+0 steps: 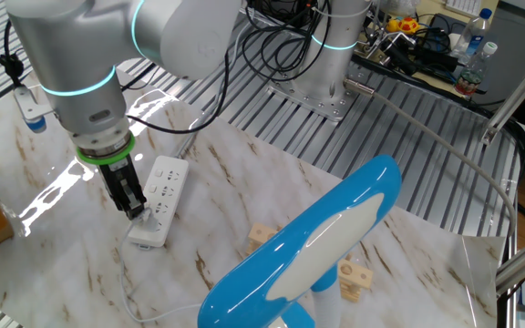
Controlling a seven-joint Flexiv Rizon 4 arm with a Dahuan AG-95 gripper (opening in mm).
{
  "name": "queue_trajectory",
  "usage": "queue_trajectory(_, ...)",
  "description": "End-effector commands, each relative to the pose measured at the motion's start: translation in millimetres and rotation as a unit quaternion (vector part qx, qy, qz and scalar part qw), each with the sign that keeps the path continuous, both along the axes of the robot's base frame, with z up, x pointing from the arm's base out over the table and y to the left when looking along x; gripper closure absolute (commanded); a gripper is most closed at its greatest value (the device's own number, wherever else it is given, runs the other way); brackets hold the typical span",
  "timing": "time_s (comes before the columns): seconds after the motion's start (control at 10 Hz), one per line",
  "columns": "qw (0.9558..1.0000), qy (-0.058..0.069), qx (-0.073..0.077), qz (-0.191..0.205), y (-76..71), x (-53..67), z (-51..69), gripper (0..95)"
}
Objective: Plug in the power cord of the desk lamp, turn on the socket, and light up the desk lamp
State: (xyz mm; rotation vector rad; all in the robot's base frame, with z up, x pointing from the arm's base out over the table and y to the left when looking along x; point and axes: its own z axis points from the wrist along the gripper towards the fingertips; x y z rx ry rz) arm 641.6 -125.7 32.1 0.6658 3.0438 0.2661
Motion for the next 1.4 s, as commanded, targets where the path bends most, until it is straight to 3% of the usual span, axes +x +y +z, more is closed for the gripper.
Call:
queue_trajectory(0.1,1.0000,0.000,-0.001,0.000,-0.1,-0.3,-0.8,76.0)
queue_trajectory(0.6,0.9999,-0.007,-0.004,0.007,-0.2,0.1,-2.7,76.0)
queue_trajectory(0.8,0.9995,-0.012,-0.017,0.024,-0.1,0.6,-3.3,76.0)
queue_trajectory(0.9,0.9994,-0.014,-0.018,0.026,-0.1,0.7,-3.7,57.0)
queue_trajectory(1.2,0.9992,-0.019,-0.018,0.030,-0.6,2.1,-13.2,57.0)
queue_trajectory(1.4,0.9996,-0.007,-0.019,0.022,-0.1,1.6,-9.3,57.0)
